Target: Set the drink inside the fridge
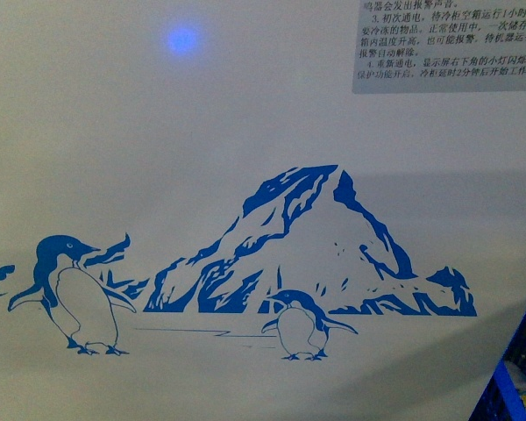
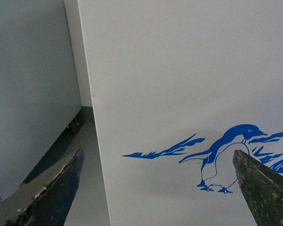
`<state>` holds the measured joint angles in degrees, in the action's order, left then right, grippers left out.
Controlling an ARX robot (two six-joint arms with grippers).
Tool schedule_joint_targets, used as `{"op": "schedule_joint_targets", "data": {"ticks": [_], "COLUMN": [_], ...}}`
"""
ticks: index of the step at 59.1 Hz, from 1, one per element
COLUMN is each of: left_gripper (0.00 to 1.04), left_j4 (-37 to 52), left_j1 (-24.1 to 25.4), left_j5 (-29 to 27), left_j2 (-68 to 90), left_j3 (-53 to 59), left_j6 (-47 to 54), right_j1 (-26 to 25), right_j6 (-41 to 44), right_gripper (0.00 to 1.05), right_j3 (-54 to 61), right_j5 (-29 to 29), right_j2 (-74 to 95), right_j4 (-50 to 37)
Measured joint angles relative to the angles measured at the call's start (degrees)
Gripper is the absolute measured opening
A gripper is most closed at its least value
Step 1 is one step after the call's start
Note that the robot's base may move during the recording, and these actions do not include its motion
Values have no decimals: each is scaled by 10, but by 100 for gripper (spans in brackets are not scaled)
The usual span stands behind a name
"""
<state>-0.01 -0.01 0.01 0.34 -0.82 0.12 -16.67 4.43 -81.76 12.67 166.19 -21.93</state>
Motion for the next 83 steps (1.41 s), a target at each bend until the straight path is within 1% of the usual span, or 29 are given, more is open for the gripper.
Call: {"op": "schedule_joint_targets", "data": {"ticks": [13, 20, 23, 31, 32, 37, 40, 43, 55, 62, 65, 73, 79, 83], "left_gripper": [97, 97, 97, 97, 97, 97, 97, 97, 97, 97, 97, 97, 97, 97], "left_j4": [0, 0, 0, 0, 0, 0, 0, 0, 0, 0, 0, 0, 0, 0], "left_j1": [0, 0, 0, 0, 0, 0, 0, 0, 0, 0, 0, 0, 0, 0], "left_j5": [0, 0, 0, 0, 0, 0, 0, 0, 0, 0, 0, 0, 0, 0], "left_j2": [0, 0, 0, 0, 0, 0, 0, 0, 0, 0, 0, 0, 0, 0], "left_j3": [0, 0, 0, 0, 0, 0, 0, 0, 0, 0, 0, 0, 0, 0], "left_j6": [0, 0, 0, 0, 0, 0, 0, 0, 0, 0, 0, 0, 0, 0], "right_j1": [4, 7, 8, 10, 10, 10, 12, 12, 20, 23, 23, 21, 17, 15], "right_j6": [-15, -27, -29, -32, -32, -39, -42, -42, -33, -14, -10, 0, 6, 8], "right_gripper": [97, 96, 91, 68, 67, 53, 47, 42, 40, 40, 40, 40, 40, 40], "right_j3": [-84, -108, -115, -121, -120, -97, -68, -35, 70, 166, 188, 252, 313, 327], "right_j5": [-5, -17, -19, -27, -28, -37, -48, -58, -63, -82, -88, -111, -137, -151], "right_j2": [51, 69, 70, 70, 69, 56, 35, 12, -95, -262, -308, -453, -620, -678], "right_j4": [61, 93, 104, 126, 127, 125, 117, 105, 76, 63, 64, 82, 132, 157]}}
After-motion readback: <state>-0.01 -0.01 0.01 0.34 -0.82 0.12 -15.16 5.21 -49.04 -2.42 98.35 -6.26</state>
